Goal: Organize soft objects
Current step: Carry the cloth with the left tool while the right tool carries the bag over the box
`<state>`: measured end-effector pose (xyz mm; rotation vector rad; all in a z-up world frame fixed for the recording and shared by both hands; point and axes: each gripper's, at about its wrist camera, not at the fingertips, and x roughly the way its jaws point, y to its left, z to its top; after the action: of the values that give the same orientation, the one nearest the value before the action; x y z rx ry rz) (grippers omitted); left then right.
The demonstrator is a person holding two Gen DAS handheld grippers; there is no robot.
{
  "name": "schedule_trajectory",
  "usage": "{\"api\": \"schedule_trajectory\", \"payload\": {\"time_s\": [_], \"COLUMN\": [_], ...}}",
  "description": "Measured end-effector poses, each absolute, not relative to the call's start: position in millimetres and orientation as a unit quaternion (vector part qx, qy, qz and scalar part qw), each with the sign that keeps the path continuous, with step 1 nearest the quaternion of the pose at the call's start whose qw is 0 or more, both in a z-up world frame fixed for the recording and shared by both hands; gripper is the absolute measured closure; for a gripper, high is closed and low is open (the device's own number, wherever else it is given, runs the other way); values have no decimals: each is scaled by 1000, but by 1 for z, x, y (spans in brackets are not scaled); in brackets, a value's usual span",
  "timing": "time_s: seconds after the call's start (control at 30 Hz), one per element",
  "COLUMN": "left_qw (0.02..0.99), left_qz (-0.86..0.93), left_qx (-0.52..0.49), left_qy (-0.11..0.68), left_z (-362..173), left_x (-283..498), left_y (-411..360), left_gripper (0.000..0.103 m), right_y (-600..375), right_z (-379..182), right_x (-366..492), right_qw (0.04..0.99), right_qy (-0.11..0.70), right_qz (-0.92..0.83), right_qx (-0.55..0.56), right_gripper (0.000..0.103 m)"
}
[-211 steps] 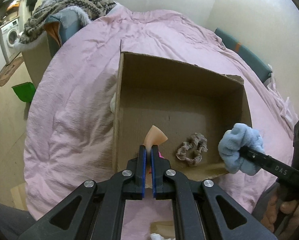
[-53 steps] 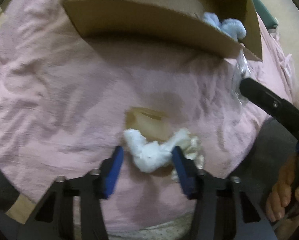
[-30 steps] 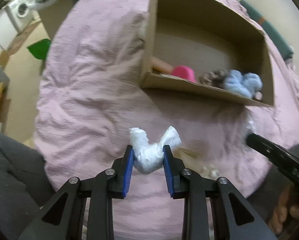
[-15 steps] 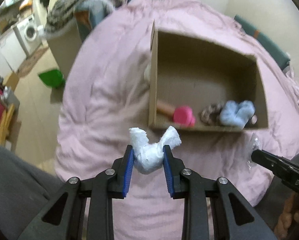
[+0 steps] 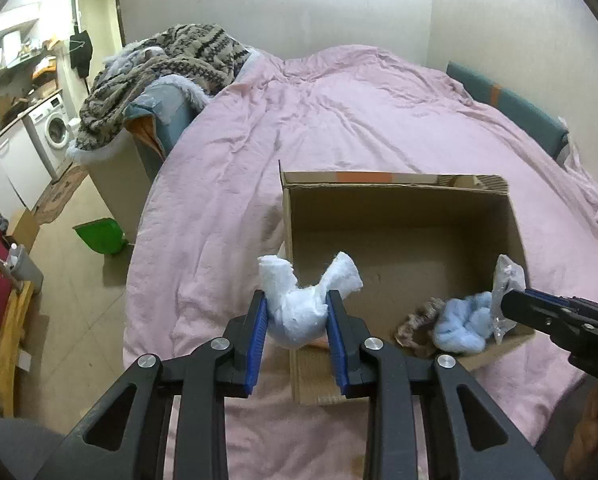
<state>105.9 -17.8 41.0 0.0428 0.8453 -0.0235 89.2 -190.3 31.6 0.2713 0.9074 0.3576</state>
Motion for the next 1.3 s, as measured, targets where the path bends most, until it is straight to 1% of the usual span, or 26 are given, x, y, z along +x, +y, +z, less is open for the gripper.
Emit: {"api": "schedule_trajectory", "payload": {"time_s": [0.2,0.37,0.53,1.03,1.3], "left_qw": [905,889,885,899,900], "left_qz": [-29,-34,-37,-41,-44], "left_qx": [1,-21,-3,13,11], "left_qy": [425,456,465,435,433], "left_z": [18,-6,-18,-10,-9], "left_x": [134,142,143,131,129], "left_y": [-24,-24,-28,-33,-32], "left_gripper": [77,77,77,76,75], "right_y": [-191,-198,-196,-191,-195], "right_z": [7,-22,-37,-49,-49], "right_x": [114,121,123,124,123], "right_qw": [866,851,843,834,832], "right_qy": [458,482,499,523,524], "right_qz": [155,146,140,123,121], "right_qx": [127,148,144,124,131], "right_gripper": [80,80,80,79,79]}}
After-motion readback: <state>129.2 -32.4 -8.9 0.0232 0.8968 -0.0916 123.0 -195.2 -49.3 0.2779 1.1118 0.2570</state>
